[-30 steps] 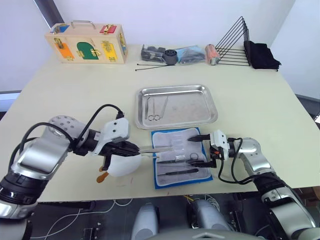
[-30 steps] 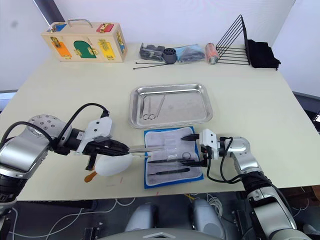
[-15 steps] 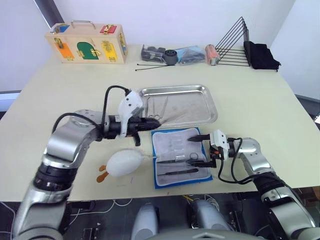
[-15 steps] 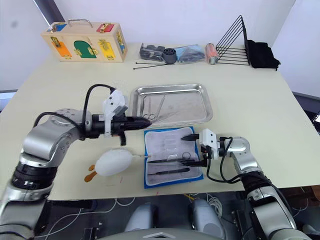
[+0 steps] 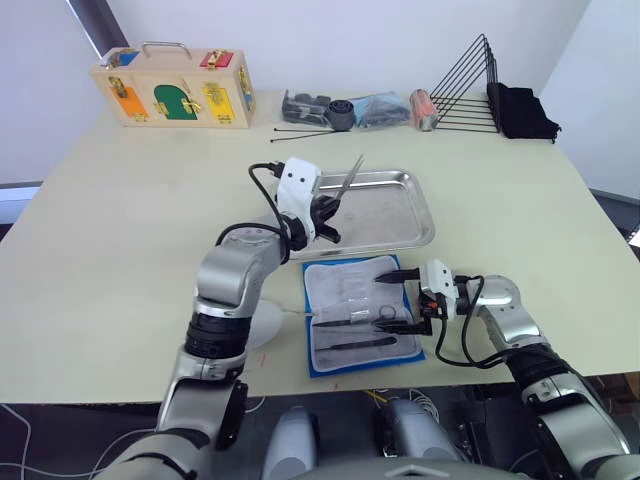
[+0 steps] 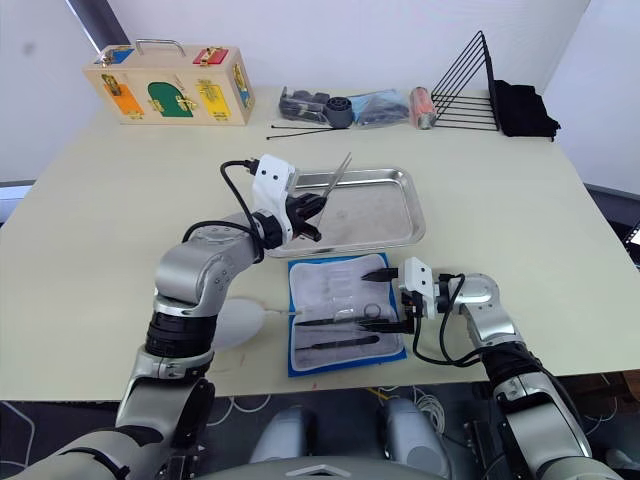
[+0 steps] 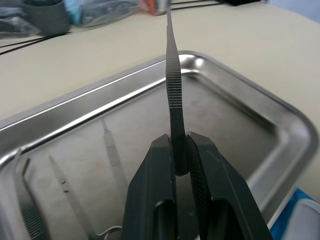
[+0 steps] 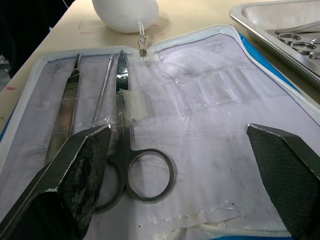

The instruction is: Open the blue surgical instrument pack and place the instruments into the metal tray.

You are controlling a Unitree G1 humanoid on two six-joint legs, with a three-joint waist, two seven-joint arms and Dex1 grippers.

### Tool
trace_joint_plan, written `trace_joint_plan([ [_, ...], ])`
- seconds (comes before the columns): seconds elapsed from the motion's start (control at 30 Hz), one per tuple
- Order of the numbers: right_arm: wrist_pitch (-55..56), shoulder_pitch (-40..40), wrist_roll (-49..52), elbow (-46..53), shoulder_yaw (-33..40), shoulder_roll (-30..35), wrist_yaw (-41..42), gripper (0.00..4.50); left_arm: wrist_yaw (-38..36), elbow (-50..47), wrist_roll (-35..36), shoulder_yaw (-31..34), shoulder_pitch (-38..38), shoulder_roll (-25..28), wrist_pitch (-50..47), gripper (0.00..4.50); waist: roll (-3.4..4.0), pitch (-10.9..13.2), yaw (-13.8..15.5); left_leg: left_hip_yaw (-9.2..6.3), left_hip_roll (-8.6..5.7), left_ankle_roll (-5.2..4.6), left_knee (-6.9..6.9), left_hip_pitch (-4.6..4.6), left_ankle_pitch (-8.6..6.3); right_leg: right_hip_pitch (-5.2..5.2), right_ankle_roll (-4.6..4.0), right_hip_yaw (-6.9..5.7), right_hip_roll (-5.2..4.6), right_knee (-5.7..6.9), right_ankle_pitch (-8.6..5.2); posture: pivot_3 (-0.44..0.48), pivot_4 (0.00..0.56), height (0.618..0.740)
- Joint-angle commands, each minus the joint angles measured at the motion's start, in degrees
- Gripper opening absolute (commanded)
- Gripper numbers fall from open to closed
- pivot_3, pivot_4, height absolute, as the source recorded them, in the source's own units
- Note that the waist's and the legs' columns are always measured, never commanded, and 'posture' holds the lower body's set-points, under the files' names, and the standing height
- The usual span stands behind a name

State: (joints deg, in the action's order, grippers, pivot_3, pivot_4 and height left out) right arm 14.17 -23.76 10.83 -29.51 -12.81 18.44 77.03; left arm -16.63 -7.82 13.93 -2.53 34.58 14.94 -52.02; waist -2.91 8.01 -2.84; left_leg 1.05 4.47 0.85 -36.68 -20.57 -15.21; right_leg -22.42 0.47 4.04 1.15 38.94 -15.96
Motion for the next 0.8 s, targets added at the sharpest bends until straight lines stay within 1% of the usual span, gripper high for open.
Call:
trace_joint_plan([
  [0.03, -2.1, 4.2, -3.3, -4.1, -4.2, -0.7, 0.4, 4.5, 3.3, 1.3, -1.9, -1.1, 1.2, -3.2, 1.4, 0.11, 0.0, 0.0, 0.1, -0.01, 0.0, 0.0, 0.0, 0.0, 0.0, 0.01, 0.0, -0.01, -0.01, 0.0, 0.0, 0.0, 0.15, 0.74],
  [0.3, -1.9, 4.0, -3.4, -4.4, -4.3, -1.0, 0.1, 4.5, 11.7, 8.7, -4.9, 0.8, 3.6, -11.8, 3.2, 0.11, 0.0, 0.0, 0.1, -0.01, -0.05, 0.01, -0.01, -0.01, 0.0, 0.01, 0.01, 0.0, -0.03, -0.01, 0.01, 0.0, 0.15, 0.74],
  [0.43, -1.8, 4.1, -3.4, -4.3, -4.3, -1.1, -0.1, 4.5, 16.7, 12.4, -5.1, 4.4, 5.3, -15.3, 3.8, 0.11, 0.0, 0.0, 0.1, 0.0, -0.05, 0.01, 0.0, -0.02, 0.0, 0.01, 0.01, 0.0, -0.03, -0.01, 0.01, 0.0, 0.15, 0.74],
  [0.53, -1.9, 4.0, -3.4, -4.3, -4.3, -1.1, -0.1, 4.5, 18.3, 13.6, -5.2, 5.5, 5.9, -16.6, 3.7, 0.11, 0.0, 0.0, 0.1, -0.01, -0.05, 0.01, 0.0, -0.01, 0.0, 0.01, 0.02, 0.0, -0.02, -0.01, 0.01, 0.0, 0.15, 0.74],
  [0.8, -1.7, 3.8, -3.5, -4.6, -4.1, -1.0, -0.3, 4.5, 19.7, 12.2, -5.6, 5.1, 3.5, -17.9, 1.6, 0.11, 0.0, 0.0, 0.1, 0.03, -0.06, 0.03, 0.01, -0.01, 0.0, 0.01, 0.03, -0.04, -0.04, -0.02, 0.01, 0.0, 0.15, 0.74],
])
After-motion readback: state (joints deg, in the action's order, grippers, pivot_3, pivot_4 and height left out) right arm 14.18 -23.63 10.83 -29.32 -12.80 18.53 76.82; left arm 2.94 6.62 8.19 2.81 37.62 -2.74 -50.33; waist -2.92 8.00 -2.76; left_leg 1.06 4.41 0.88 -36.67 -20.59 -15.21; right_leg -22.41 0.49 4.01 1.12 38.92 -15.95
